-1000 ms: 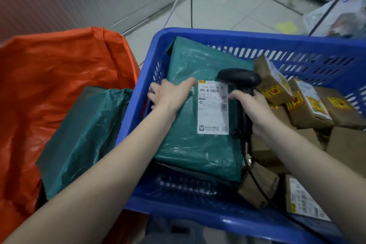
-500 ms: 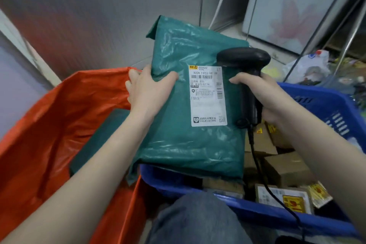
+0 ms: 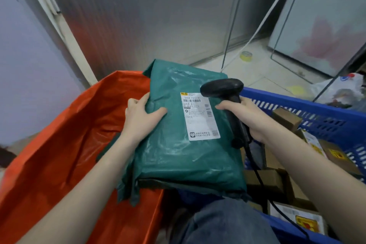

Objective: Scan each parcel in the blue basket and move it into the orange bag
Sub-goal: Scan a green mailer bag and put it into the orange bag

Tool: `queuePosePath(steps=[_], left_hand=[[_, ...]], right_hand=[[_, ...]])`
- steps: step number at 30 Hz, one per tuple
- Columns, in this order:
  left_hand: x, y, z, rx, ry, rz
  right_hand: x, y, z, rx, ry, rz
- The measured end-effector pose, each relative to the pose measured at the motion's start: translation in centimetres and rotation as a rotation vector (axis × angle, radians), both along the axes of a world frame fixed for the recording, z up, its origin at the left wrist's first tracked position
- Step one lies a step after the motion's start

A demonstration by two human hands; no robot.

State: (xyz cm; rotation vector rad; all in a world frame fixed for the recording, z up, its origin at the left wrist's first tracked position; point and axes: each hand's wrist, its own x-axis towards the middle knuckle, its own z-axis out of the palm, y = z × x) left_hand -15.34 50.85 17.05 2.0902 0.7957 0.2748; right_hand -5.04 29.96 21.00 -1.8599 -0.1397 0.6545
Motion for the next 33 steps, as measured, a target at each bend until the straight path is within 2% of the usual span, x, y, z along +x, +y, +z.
queuePosePath(steps=[4, 8, 11, 13, 16, 22, 27, 31, 33], left_hand=[[0.3, 0.2, -1.2, -0.240, -0.026, -0.048], [0.9, 1.0, -2.7, -0.618, -0.088, -0.003], [0.0, 1.7, -2.6, -0.910, -0.003, 0.007], [-0.8, 1.9, -2.3, -1.023, 0.093, -0.024], [-1.2, 1.9, -2.2, -1.086, 0.056, 0.023], [-0.4, 4.3, -0.5, -0.814, -0.156, 0.157], [-1.5, 6.6, 5.8, -0.620, -0.346, 0.192], [-3.1, 8.3, 9.7, -0.331, -0.407, 0.231], [-3.5, 8.6, 10.4, -0.045, -0.307, 0.279]], right_hand=[[0.5, -0.1, -0.7, -0.051, 0.021, 0.027], [1.2, -0.5, -0.9, -0.040, 0.088, 0.016], [1.6, -0.6, -0.6, -0.028, 0.169, 0.011], [1.8, -0.5, -0.4, -0.024, 0.172, 0.022], [1.6, 0.2, -0.2, -0.021, 0.131, 0.063], [1.0, 2.2, 0.7, 0.050, 0.061, 0.001], [0.1, 4.4, 2.5, 0.097, 0.026, 0.081], [-0.9, 6.3, 3.5, 0.184, 0.005, 0.106], [-1.3, 7.1, 3.9, 0.212, 0.009, 0.139]])
